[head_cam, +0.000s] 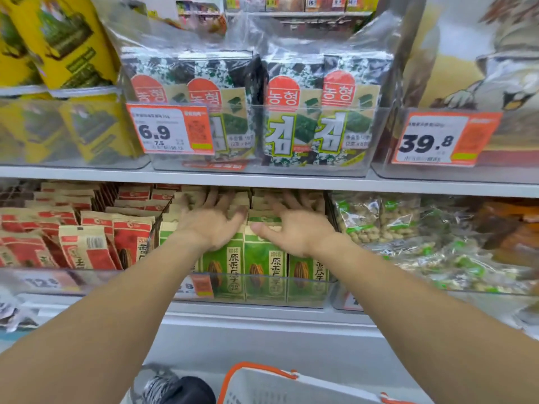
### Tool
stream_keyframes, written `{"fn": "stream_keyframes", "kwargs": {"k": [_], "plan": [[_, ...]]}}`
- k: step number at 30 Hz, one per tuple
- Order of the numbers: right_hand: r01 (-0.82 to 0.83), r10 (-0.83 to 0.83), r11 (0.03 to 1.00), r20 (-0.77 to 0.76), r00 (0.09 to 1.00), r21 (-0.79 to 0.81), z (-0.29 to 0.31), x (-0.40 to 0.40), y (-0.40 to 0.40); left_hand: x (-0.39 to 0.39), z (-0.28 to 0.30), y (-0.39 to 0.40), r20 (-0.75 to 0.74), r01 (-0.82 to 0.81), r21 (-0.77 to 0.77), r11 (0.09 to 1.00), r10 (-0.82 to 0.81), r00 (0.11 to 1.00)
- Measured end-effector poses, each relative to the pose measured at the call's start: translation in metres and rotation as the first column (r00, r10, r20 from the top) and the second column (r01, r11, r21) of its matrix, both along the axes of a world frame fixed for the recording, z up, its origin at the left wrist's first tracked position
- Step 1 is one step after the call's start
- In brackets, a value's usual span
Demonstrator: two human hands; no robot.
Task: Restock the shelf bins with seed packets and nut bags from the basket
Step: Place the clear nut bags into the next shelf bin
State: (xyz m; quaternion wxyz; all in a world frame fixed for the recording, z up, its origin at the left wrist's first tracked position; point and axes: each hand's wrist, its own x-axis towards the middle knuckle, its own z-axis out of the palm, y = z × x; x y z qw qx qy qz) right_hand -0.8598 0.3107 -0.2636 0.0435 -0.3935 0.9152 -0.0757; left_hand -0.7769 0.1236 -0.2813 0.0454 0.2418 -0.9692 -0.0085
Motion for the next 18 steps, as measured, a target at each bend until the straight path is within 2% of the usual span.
{"fn": "stream_keyframes", "kwargs": {"k": [3, 5, 7, 9, 11, 14, 18], "plan": [[0.019, -0.038, 0.997, -0.265, 0.963, -0.072, -0.01, 0.03, 0.015, 0.008, 0.003, 0.007, -0.022, -0.002, -0.029, 1.0, 0.001, 1.0], [0.035, -0.066, 0.995, -0.36, 0.931, -0.093, -0.017, 0.047, 0.022, 0.015, 0.006, 0.012, -0.105, -0.002, -0.037, 0.999, -0.002, 0.994], [0.039, -0.067, 0.996, -0.363, 0.929, -0.085, -0.021, 0.053, 0.026, 0.027, 0.008, 0.021, -0.237, -0.005, -0.088, 0.996, -0.016, 0.971], [0.047, -0.055, 0.998, -0.293, 0.955, -0.033, -0.016, 0.05, 0.025, 0.04, 0.006, 0.031, -0.362, 0.009, -0.137, 0.99, -0.058, 0.93], [0.065, -0.062, 0.998, -0.233, 0.971, 0.003, -0.006, 0.044, 0.022, 0.054, 0.002, 0.043, -0.428, 0.028, -0.14, 0.99, -0.086, 0.9], [0.118, -0.114, 0.993, -0.265, 0.958, 0.002, 0.01, 0.048, 0.024, 0.072, -0.006, 0.058, -0.451, 0.032, -0.093, 0.995, -0.071, 0.89], [0.155, -0.171, 0.985, -0.3, 0.938, -0.077, -0.002, 0.078, 0.048, 0.08, -0.023, 0.063, -0.365, 0.039, -0.042, 0.998, -0.052, 0.93]]}}
